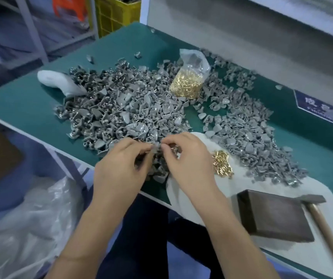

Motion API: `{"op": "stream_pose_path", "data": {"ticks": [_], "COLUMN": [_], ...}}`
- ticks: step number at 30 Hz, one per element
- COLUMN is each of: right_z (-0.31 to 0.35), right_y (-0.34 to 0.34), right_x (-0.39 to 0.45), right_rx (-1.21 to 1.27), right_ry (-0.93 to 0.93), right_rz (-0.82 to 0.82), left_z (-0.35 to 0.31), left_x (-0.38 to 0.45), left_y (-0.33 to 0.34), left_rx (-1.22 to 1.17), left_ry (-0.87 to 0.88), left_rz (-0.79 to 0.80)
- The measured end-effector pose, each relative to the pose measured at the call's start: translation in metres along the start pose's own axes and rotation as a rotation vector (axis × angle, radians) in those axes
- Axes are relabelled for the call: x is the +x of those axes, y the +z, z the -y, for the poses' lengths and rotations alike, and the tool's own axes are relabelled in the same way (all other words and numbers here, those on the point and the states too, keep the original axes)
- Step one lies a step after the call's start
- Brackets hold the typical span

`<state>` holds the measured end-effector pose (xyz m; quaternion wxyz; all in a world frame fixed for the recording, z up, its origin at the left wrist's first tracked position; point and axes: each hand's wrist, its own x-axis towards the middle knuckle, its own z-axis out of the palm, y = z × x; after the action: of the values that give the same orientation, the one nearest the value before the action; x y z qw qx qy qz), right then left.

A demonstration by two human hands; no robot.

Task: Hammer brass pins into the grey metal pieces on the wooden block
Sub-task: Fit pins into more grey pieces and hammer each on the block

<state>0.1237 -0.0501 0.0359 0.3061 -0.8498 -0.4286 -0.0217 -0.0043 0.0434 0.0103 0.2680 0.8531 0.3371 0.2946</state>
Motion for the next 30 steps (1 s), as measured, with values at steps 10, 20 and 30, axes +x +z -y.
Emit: {"op": "stream_pose_path", "data": {"ticks": [10, 20, 30], "right_z": [0.015, -0.038, -0.108], "right_y": [0.014, -0.045, -0.109], "right_x": [0.013, -0.014, -0.045], "right_rx": [-0.035, -0.106, -0.259], "right_ry": [0.006, 0.157, 0.556], "right_rz": [0.019, -0.058, 0.095], "left_z": [0.006, -0.044, -0.091], "left_x": [0.001, -0.011, -0.017], "left_y": [-0.004, 0.035, 0.079], "left_rx": [-0.015, -0.113, -0.013], "left_ry": [0.027, 0.206, 0.282], "left_rz": [-0.031, 0.115, 0.237]}}
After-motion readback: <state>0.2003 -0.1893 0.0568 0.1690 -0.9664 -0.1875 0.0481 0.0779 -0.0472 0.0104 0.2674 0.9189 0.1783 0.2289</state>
